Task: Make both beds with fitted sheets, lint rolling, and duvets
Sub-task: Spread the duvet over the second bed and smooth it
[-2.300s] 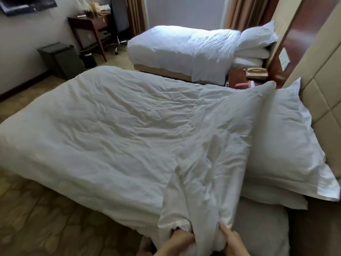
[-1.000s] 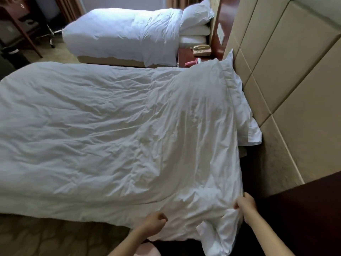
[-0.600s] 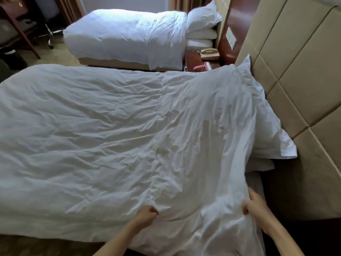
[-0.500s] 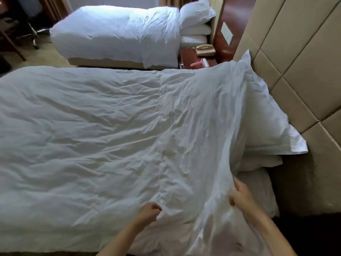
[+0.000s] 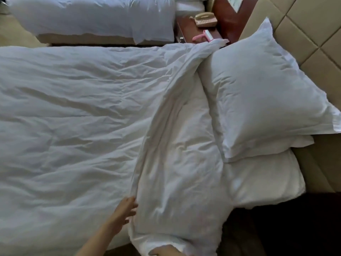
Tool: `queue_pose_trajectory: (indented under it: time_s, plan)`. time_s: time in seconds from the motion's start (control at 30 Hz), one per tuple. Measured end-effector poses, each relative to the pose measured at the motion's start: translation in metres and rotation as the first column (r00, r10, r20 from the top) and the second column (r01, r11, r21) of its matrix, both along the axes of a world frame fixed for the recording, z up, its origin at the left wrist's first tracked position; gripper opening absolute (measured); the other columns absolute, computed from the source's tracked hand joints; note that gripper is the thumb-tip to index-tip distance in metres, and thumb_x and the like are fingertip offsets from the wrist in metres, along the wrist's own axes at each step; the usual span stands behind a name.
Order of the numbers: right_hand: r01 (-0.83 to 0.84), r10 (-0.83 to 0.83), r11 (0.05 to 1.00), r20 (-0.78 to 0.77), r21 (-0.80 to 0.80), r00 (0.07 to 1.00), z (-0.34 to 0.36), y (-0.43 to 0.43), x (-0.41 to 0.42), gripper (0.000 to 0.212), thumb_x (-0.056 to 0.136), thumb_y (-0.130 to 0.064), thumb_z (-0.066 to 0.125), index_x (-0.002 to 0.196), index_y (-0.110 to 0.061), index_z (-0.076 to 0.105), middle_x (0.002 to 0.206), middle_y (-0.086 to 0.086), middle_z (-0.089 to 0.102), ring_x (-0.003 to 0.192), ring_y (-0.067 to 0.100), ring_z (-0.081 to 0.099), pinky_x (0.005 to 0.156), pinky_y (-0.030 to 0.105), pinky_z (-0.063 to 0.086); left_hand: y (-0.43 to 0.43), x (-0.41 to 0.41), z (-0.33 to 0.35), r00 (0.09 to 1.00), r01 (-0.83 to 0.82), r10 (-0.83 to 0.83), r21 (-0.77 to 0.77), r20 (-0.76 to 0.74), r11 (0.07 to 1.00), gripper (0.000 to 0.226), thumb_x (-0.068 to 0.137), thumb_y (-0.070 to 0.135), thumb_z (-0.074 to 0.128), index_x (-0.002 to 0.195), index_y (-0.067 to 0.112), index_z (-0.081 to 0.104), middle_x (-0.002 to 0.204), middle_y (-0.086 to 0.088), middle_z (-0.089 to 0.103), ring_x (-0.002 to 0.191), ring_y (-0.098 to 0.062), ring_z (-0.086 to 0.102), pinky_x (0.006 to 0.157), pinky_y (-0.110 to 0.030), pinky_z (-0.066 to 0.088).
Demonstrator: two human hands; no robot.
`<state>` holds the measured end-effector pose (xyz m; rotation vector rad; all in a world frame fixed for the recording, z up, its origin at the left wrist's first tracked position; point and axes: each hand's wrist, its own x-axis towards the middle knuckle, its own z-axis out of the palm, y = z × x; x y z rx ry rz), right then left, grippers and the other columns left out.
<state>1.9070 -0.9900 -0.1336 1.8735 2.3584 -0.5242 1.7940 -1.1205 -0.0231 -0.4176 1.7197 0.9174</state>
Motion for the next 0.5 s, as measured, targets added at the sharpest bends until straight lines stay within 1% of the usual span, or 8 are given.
queue_pose_trajectory:
  time_s: [0.03,0.07,0.1,0.13,0.23,0.3,0.4,0.5]
  plan:
    - [0.007,-0.024,0.986,-0.102,-0.164,0.995,0.034,0.010,0.023,0.056,0.099,-0.003,0.025,0.069,-0.002,0.073,0.079,0.035,0.059,0.088,0.049,0.055,0.052,0.033,0.052,0.000,0.005,-0.013,0.999,0.026,-0.027,-0.059,-0.017,0.998,0.043,0.096,0.044,0.043,0.124,0.012,0.048,0.119,-0.006,0.055,0.106,-0.026,0.054,0.087,-0.039,0.038]
    - [-0.068,0.025,0.810,-0.081,-0.583,0.996,0.084,0.023,0.055,0.048,0.100,-0.008,0.034,0.080,-0.020,0.075,0.090,0.022,0.062,0.090,0.036,0.057,0.062,0.021,0.050,0.001,0.010,-0.026,0.998,0.044,-0.049,-0.103,-0.044,0.994,0.046,0.095,0.040,0.046,0.127,0.008,0.047,0.120,-0.010,0.055,0.106,-0.029,0.055,0.085,-0.040,0.041]
    - [-0.176,0.102,0.594,-0.143,-0.785,0.984,0.109,0.042,0.088,0.048,0.097,-0.011,0.045,0.082,-0.050,0.070,0.099,0.008,0.061,0.098,0.024,0.058,0.071,0.012,0.045,0.004,0.014,-0.037,0.994,0.056,-0.068,-0.133,-0.089,0.990,0.050,0.093,0.037,0.050,0.131,0.004,0.045,0.124,-0.015,0.055,0.109,-0.034,0.055,0.086,-0.043,0.044]
    - [-0.223,0.165,0.644,-0.152,-0.732,0.975,0.117,0.056,0.099,0.059,0.093,-0.012,0.053,0.078,-0.069,0.059,0.105,-0.001,0.058,0.103,0.014,0.057,0.075,0.005,0.041,0.008,0.017,-0.046,0.987,0.055,-0.078,-0.161,-0.138,0.985,0.055,0.090,0.033,0.055,0.134,0.002,0.042,0.129,-0.019,0.053,0.114,-0.037,0.054,0.090,-0.046,0.045]
    - [-0.010,-0.083,0.811,-0.132,-0.584,0.988,0.088,0.121,0.121,0.033,0.089,-0.008,0.060,0.111,-0.032,0.064,0.118,0.010,0.061,0.115,0.024,0.056,0.088,0.016,0.042,0.025,0.016,-0.059,0.924,-0.044,-0.054,-0.248,-0.378,0.968,0.068,0.083,0.025,0.068,0.138,0.000,0.037,0.136,-0.023,0.047,0.124,-0.038,0.044,0.101,-0.045,0.039]
    - [0.111,-0.232,0.862,-0.191,-0.494,0.954,0.070,0.161,0.124,0.047,0.088,-0.011,0.064,0.132,-0.005,0.050,0.134,0.017,0.052,0.123,0.030,0.050,0.100,0.033,0.040,0.036,0.008,-0.063,0.857,-0.079,-0.095,-0.312,-0.506,0.947,0.075,0.079,0.030,0.073,0.138,0.003,0.037,0.138,-0.023,0.040,0.126,-0.041,0.039,0.101,-0.049,0.036]
    - [0.256,-0.484,0.751,-0.243,-0.609,0.840,0.046,0.194,0.115,0.064,0.089,-0.022,0.065,0.142,-0.003,0.036,0.142,0.013,0.043,0.128,0.030,0.045,0.102,0.035,0.038,0.042,-0.007,-0.082,0.855,-0.031,-0.097,-0.237,-0.510,0.971,0.062,0.082,0.040,0.070,0.127,0.005,0.046,0.123,-0.017,0.054,0.111,-0.036,0.053,0.088,-0.044,0.046]
    - [0.235,-0.560,0.664,-0.264,-0.710,0.785,0.018,0.211,0.098,0.063,0.085,-0.045,0.064,0.132,-0.006,0.052,0.130,0.007,0.057,0.118,0.028,0.053,0.105,0.039,0.041,0.044,-0.008,-0.101,0.868,0.000,-0.080,-0.161,-0.490,0.987,0.050,0.091,0.044,0.055,0.121,0.003,0.055,0.115,-0.015,0.060,0.105,-0.034,0.056,0.081,-0.037,0.043]
